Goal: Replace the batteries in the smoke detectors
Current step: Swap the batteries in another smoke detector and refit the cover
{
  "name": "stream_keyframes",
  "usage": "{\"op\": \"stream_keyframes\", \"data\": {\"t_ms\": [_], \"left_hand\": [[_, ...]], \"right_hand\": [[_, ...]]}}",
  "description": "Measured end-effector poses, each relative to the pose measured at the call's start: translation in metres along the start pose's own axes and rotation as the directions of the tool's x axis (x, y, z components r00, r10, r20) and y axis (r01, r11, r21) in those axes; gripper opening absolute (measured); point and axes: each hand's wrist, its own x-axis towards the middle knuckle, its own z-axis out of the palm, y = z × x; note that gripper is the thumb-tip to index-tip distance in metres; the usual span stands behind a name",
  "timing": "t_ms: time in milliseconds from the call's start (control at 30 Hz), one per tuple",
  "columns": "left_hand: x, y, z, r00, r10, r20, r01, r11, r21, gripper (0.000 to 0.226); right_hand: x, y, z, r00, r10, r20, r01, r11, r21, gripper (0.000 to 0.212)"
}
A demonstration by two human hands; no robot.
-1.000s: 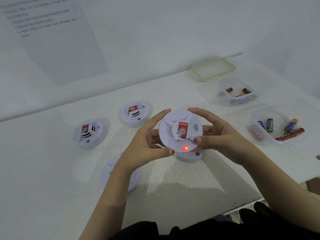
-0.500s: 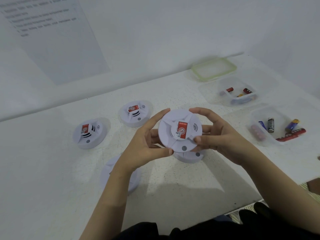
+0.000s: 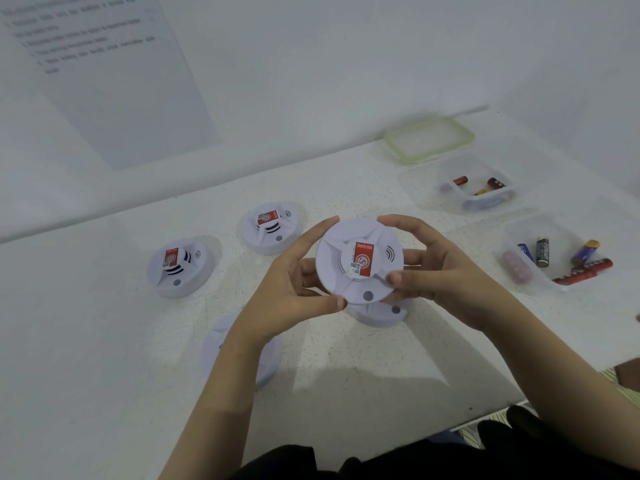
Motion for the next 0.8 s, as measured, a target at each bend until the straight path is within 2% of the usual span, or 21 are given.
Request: {"op": "stream_keyframes", "data": {"t_ms": [400, 533, 667, 800], "left_hand": [[0.002, -0.002, 0.0, 1.0, -0.002, -0.026, 0.002, 1.0, -0.001, 0.086], [0.003, -0.001, 0.0, 0.998, -0.023, -0.05, 0.023, 1.0, -0.014, 0.087], [0.008, 0.0, 0.002, 0.99, -0.005, -0.143, 0.011, 0.999, 0.041, 0.087], [0.019, 0.003, 0.002, 0.97, 0.059, -0.234, -0.021, 0.986, 0.163, 0.089]], "right_hand": [[0.003, 0.005, -0.006, 0.999, -0.02, -0.032, 0.02, 1.0, 0.019, 0.06], [0.005, 0.007, -0.009, 0.999, -0.034, -0.031, 0.035, 0.999, 0.013, 0.07], [0.009, 0.006, -0.011, 0.997, -0.065, -0.034, 0.064, 0.998, -0.023, 0.076], [0.017, -0.001, -0.014, 0.992, -0.1, -0.082, 0.095, 0.994, -0.057, 0.071]]}}
